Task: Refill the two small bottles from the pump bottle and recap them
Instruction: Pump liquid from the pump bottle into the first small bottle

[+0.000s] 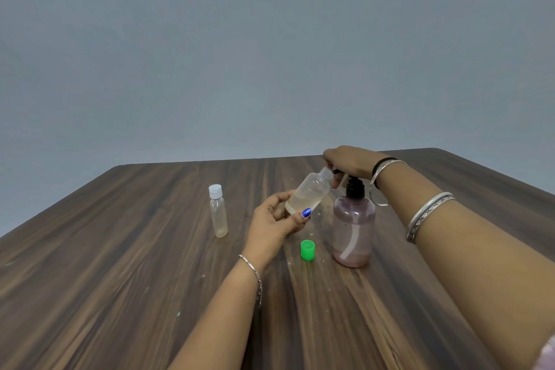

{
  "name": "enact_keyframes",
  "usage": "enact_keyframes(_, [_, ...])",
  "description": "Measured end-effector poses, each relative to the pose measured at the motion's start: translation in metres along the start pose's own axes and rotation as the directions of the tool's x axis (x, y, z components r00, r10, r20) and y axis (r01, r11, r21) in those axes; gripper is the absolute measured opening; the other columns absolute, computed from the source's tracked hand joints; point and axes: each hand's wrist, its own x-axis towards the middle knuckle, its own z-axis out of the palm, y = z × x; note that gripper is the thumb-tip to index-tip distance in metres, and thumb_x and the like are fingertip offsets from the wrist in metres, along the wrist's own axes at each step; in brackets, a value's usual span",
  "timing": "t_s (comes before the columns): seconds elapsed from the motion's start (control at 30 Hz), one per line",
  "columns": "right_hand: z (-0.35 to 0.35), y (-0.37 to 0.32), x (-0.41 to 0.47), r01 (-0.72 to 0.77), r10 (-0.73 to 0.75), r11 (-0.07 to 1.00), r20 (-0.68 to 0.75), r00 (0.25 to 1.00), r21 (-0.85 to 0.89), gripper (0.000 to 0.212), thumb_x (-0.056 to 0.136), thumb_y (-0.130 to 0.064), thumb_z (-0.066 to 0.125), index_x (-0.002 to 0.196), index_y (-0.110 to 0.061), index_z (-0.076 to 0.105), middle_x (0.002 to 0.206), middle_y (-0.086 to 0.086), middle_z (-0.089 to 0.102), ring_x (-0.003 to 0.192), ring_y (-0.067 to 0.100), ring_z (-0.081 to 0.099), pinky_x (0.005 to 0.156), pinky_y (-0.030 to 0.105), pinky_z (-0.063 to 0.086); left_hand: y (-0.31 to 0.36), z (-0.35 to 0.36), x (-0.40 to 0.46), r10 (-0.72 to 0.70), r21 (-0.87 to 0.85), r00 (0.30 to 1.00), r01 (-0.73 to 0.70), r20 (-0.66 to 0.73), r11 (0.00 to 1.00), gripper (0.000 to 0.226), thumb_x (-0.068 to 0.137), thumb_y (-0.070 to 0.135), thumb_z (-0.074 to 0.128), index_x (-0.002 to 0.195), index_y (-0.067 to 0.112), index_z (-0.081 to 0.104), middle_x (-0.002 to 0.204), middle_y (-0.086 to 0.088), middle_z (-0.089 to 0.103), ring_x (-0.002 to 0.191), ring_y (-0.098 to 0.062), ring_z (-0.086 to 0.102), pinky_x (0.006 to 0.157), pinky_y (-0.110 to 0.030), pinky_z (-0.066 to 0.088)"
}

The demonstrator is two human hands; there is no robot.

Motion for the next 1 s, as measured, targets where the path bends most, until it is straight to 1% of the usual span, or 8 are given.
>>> enact_keyframes(0.13, [-0.0008, 0.0022, 0.0039, -0.024, 0.024, 0.997, -0.004, 1.0, 0.07, 0.024, 0.093, -0.013, 0.026, 0.072, -0.013, 0.036, 0.079, 0.016, 0.065, 0.067, 0.022, 0.041, 0.062, 0.029, 0.03, -0.0018, -0.0003, 0.0024, -0.005, 0.063, 1.0, 0.004, 0.012, 0.998, 0.037, 0.078, -0.008, 0.065, 0.109, 0.01, 0.057, 0.106, -0.014, 0.067, 0.094, -0.021, 0.063, 0.071, -0.022, 0.057])
enact_keyframes(0.2, [-0.0003, 0.0026, 0.0044, -0.027, 0.028, 0.996, -0.007, 1.0, 0.087, 0.023, 0.092, -0.014, 0.026, 0.072, -0.012, 0.036, 0.073, 0.012, 0.064, 0.067, 0.023, 0.042, 0.063, 0.03, 0.03, -0.0028, -0.0001, 0.0025, -0.008, 0.066, 1.0, 0.007, 0.013, 0.998, 0.038, 0.078, -0.008, 0.065, 0.111, 0.008, 0.057, 0.103, -0.013, 0.068, 0.091, -0.019, 0.063, 0.071, -0.021, 0.057])
enact_keyframes(0.3, [0.0015, 0.0026, 0.001, -0.008, 0.009, 0.997, -0.009, 1.0, 0.078, 0.024, 0.093, -0.012, 0.026, 0.07, -0.013, 0.033, 0.08, 0.016, 0.066, 0.065, 0.021, 0.042, 0.06, 0.028, 0.03, -0.0032, 0.0, 0.0023, -0.008, 0.047, 1.0, 0.007, 0.007, 0.999, 0.036, 0.078, -0.008, 0.065, 0.109, 0.01, 0.058, 0.1, -0.008, 0.068, 0.089, -0.017, 0.063, 0.071, -0.021, 0.056])
enact_keyframes(0.4, [0.0049, 0.004, -0.0018, -0.007, 0.007, 0.998, -0.013, 1.0, 0.06, 0.026, 0.093, -0.01, 0.026, 0.069, -0.013, 0.033, 0.09, 0.021, 0.066, 0.064, 0.02, 0.042, 0.058, 0.026, 0.029, -0.0037, -0.0008, 0.0009, -0.011, 0.044, 1.0, 0.011, -0.001, 0.999, 0.039, 0.078, -0.009, 0.065, 0.112, 0.006, 0.057, 0.101, -0.01, 0.068, 0.088, -0.017, 0.063, 0.069, -0.02, 0.056])
enact_keyframes(0.57, [0.0043, 0.0035, -0.0015, -0.02, 0.02, 0.997, -0.001, 1.0, 0.077, 0.025, 0.093, -0.012, 0.025, 0.07, -0.013, 0.035, 0.077, 0.013, 0.064, 0.061, 0.018, 0.042, 0.058, 0.027, 0.029, -0.0021, -0.0019, 0.0002, -0.023, 0.038, 1.0, 0.023, 0.005, 0.999, 0.036, 0.078, -0.007, 0.065, 0.108, 0.011, 0.058, 0.101, -0.009, 0.068, 0.093, -0.022, 0.063, 0.069, -0.021, 0.056])
enact_keyframes(0.73, [-0.001, 0.0016, -0.0031, -0.006, 0.007, 0.997, -0.006, 1.0, 0.073, 0.026, 0.092, -0.01, 0.025, 0.069, -0.012, 0.037, 0.068, 0.014, 0.059, 0.058, 0.017, 0.038, 0.056, 0.026, 0.029, -0.0047, -0.0004, -0.0013, -0.049, 0.051, 0.998, 0.047, 0.032, 0.998, 0.035, 0.078, -0.007, 0.065, 0.105, 0.015, 0.059, 0.107, -0.012, 0.068, 0.099, -0.029, 0.064, 0.073, -0.025, 0.057])
enact_keyframes(0.9, [-0.0014, -0.0003, -0.0045, -0.009, 0.01, 0.998, -0.023, 1.0, 0.06, 0.026, 0.093, -0.01, 0.025, 0.068, -0.013, 0.034, 0.08, 0.018, 0.063, 0.058, 0.017, 0.037, 0.056, 0.026, 0.027, -0.0012, 0.0018, -0.0002, -0.038, 0.027, 0.998, 0.037, 0.041, 0.999, 0.034, 0.079, -0.005, 0.065, 0.103, 0.017, 0.058, 0.104, -0.01, 0.069, 0.095, -0.028, 0.065, 0.071, -0.023, 0.057])
enact_keyframes(1.0, [0.0002, 0.0004, -0.0006, -0.014, 0.016, 0.998, -0.021, 1.0, 0.058, 0.026, 0.093, -0.011, 0.025, 0.067, -0.014, 0.031, 0.072, 0.015, 0.063, 0.059, 0.017, 0.036, 0.056, 0.027, 0.026, 0.0011, 0.0027, -0.0007, -0.019, 0.016, 0.999, 0.019, 0.035, 1.0, 0.033, 0.079, -0.005, 0.064, 0.103, 0.017, 0.058, 0.101, -0.009, 0.069, 0.097, -0.029, 0.064, 0.069, -0.022, 0.057])
